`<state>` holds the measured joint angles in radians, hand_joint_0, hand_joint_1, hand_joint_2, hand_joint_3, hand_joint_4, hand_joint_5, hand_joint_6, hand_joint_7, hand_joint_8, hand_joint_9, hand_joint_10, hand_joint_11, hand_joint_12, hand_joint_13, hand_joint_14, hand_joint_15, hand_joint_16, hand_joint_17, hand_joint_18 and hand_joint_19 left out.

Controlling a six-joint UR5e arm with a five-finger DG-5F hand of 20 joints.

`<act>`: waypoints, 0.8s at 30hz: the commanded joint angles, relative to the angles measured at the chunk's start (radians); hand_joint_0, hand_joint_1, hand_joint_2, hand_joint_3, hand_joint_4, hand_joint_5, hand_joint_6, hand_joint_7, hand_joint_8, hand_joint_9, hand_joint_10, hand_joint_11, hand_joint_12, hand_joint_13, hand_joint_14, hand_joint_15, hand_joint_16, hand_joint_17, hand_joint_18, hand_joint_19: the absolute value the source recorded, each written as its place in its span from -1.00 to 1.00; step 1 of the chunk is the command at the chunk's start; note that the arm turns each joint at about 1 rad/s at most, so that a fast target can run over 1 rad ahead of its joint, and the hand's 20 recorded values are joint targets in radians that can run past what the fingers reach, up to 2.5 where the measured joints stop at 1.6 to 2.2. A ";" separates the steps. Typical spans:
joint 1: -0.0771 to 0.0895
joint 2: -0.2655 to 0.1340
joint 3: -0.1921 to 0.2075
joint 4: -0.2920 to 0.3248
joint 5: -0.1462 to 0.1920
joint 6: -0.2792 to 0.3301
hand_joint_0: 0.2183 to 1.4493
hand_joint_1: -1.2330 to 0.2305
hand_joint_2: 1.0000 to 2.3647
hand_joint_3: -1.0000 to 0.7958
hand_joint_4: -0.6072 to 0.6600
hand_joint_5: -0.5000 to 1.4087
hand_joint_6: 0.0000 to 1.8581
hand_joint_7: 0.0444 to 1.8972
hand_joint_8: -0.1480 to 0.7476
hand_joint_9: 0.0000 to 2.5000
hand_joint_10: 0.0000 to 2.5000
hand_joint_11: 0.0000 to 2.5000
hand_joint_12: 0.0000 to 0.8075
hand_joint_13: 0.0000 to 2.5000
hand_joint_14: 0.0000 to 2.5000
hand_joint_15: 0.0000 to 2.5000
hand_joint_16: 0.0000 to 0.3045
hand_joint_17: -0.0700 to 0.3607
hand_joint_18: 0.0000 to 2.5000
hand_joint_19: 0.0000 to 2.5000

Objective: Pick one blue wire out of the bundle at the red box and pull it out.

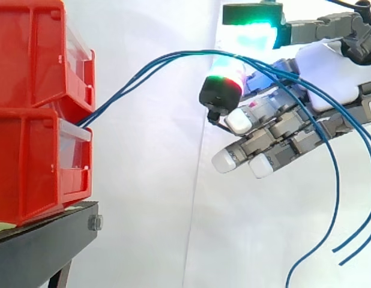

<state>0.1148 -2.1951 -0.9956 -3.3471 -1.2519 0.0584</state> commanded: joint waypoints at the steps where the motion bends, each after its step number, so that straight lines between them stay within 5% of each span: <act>1: -0.001 0.000 0.000 0.000 0.000 0.000 -0.45 -0.29 -0.97 0.01 0.30 -0.59 -0.17 0.20 -0.01 -0.34 -0.99 -0.76 0.03 -0.62 -0.99 -0.84 -0.62 -0.07 -0.60 -0.72; 14: 0.000 0.000 0.000 0.002 0.002 0.001 -0.43 -0.46 -0.97 -0.02 0.27 -0.62 -0.13 0.25 -0.07 -0.41 -0.99 -0.76 -0.03 -0.65 -0.99 -0.85 -0.64 -0.11 -0.62 -0.72; 24: 0.000 0.000 0.000 0.003 0.003 0.001 -0.57 -0.04 -1.00 -0.44 0.25 -0.58 -0.30 0.26 -0.06 -0.40 -1.00 -0.84 0.03 -0.65 -0.99 -0.84 -0.61 -0.05 -0.62 -0.69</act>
<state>0.1139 -2.1951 -0.9955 -3.3449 -1.2493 0.0598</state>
